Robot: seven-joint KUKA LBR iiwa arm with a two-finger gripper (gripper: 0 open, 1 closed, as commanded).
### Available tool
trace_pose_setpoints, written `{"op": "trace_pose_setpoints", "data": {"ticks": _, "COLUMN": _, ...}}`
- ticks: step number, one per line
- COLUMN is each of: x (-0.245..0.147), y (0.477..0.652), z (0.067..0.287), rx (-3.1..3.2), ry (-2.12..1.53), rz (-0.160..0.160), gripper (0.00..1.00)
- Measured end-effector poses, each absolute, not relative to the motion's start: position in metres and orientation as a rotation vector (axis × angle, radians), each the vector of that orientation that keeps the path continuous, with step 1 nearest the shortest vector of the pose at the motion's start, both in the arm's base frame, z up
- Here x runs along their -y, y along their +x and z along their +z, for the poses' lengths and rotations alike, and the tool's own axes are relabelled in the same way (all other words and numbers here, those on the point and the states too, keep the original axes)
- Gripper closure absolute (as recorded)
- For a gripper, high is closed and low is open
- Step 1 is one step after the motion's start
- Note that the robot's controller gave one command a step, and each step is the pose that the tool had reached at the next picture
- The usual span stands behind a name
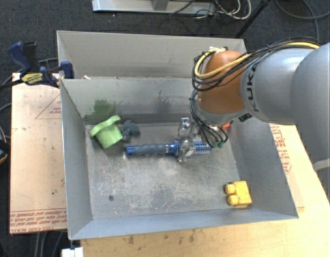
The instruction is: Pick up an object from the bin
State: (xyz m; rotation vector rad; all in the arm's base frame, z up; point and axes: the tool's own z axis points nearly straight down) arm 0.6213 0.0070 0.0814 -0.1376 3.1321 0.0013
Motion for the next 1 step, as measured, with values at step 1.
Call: {"op": "trace_pose_setpoints", "data": {"ticks": 1, "x": -0.0073, "y": 0.6234, "z": 0.1496, "rx": -3.130, "ry": -0.138, "rz": 0.000, "gripper": 1.00}}
